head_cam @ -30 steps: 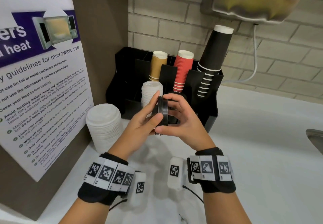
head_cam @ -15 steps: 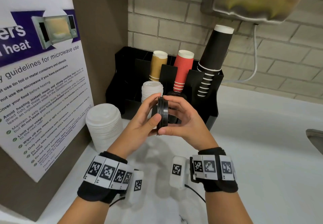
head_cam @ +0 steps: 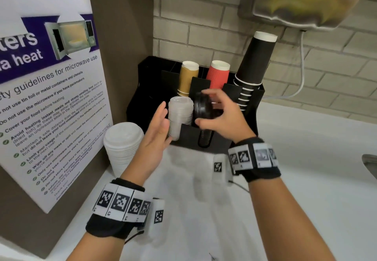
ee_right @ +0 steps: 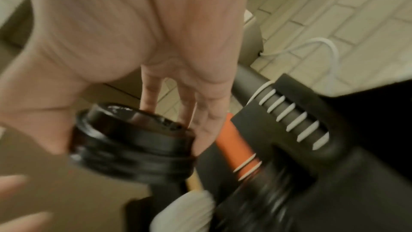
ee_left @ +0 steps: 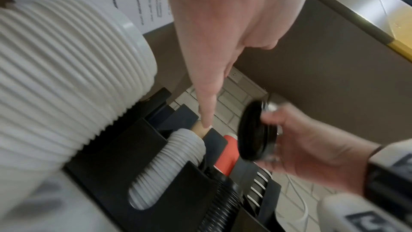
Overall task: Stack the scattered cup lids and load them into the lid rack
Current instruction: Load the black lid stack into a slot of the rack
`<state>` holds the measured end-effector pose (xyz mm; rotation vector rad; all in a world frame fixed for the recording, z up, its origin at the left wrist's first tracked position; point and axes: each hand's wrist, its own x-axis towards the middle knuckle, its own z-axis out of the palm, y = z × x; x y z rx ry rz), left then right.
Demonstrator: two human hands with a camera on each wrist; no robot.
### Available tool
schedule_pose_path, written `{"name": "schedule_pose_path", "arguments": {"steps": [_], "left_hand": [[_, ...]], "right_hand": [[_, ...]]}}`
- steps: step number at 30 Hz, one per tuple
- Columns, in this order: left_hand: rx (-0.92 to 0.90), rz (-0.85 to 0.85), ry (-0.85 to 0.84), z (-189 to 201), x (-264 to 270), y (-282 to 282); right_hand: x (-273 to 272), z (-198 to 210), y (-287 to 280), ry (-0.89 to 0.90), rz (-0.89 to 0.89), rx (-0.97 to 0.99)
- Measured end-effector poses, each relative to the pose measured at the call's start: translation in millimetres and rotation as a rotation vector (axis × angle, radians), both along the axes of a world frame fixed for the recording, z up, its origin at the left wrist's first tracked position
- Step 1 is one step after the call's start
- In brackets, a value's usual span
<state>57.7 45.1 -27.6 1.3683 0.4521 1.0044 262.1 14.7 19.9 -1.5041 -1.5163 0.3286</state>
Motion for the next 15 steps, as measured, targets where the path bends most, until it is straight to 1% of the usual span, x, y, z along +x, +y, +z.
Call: {"name": "schedule_pose_path", "arguments": {"steps": [1,3,5,8,15], "left_hand": [[-0.002,0.025,0.008,-0.7,-3.9,1.6],[0.012,0.059,0.042,-2.8,-10.5,3.8],[0.022,0.085,0.07,-4.3,-14.5,4.3],[0.027,0.104,0.091,-5.0,-18.0,2.8],[0.04,0.138,0.14,-3.7,-23.6,2.3]], "right_hand": [[12.6,4.0,7.4,-0.08,-0.074,-0.026],[35.4,8.4,20.3,-0.253,-0.168,-0.175],[50.5,9.5,31.0,-0.365,-0.173,-0.345],[56.7,9.8,43.6,-0.455,-0.135,-0.473],[47.3,9.4,61.8,-0.563,-0.083,-0.578]]}}
